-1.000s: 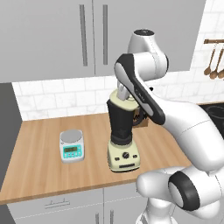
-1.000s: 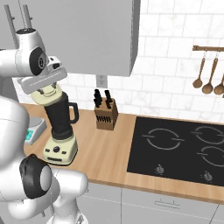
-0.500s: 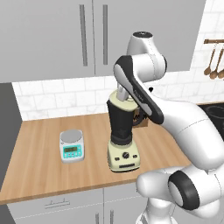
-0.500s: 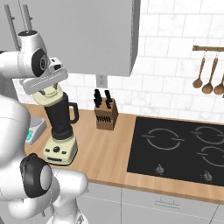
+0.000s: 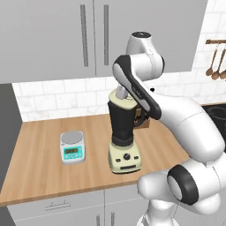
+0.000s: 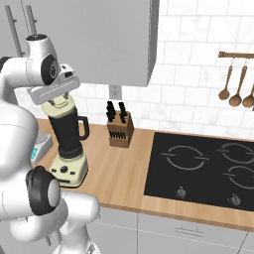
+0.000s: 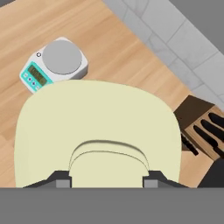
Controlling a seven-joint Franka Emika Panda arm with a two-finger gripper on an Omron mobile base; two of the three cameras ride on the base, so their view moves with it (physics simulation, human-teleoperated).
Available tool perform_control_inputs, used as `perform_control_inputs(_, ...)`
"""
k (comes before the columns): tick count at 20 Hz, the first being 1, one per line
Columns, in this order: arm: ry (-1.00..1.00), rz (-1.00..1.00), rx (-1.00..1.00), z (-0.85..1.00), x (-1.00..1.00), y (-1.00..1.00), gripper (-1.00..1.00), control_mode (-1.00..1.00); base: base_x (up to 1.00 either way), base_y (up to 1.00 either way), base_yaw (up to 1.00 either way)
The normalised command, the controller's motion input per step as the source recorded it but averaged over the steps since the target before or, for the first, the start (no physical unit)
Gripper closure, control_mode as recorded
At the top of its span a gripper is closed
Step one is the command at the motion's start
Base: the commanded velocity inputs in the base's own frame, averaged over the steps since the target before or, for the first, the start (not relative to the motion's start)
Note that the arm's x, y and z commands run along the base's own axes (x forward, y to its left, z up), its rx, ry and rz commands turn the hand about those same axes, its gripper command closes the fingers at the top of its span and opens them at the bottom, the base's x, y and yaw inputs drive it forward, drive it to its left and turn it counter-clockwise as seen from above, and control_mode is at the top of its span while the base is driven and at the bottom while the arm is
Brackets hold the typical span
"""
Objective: Close the lid blender by securely placing the lid on top.
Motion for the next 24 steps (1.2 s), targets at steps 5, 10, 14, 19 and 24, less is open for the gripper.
perform_control_inputs(5, 0.00, 0.00, 0.00, -0.09, 0.08, 0.00, 1.00, -1.00, 0.00, 0.00, 0.00)
perform_control_inputs(10, 0.00, 0.00, -0.01, -0.10, 0.05, 0.00, 1.00, -1.00, 0.00, 0.00, 0.00)
perform_control_inputs(14, 0.00, 0.00, -0.01, -0.14, 0.04, 0.02, 1.00, -1.00, 0.00, 0.00, 0.00)
perform_control_inputs(19, 0.00, 0.00, -0.03, -0.29, 0.00, 0.01, 1.00, -1.00, 0.00, 0.00, 0.00)
perform_control_inputs(24, 0.00, 0.00, -0.01, -0.24, 0.00, 0.06, 1.00, -1.00, 0.00, 0.00, 0.00)
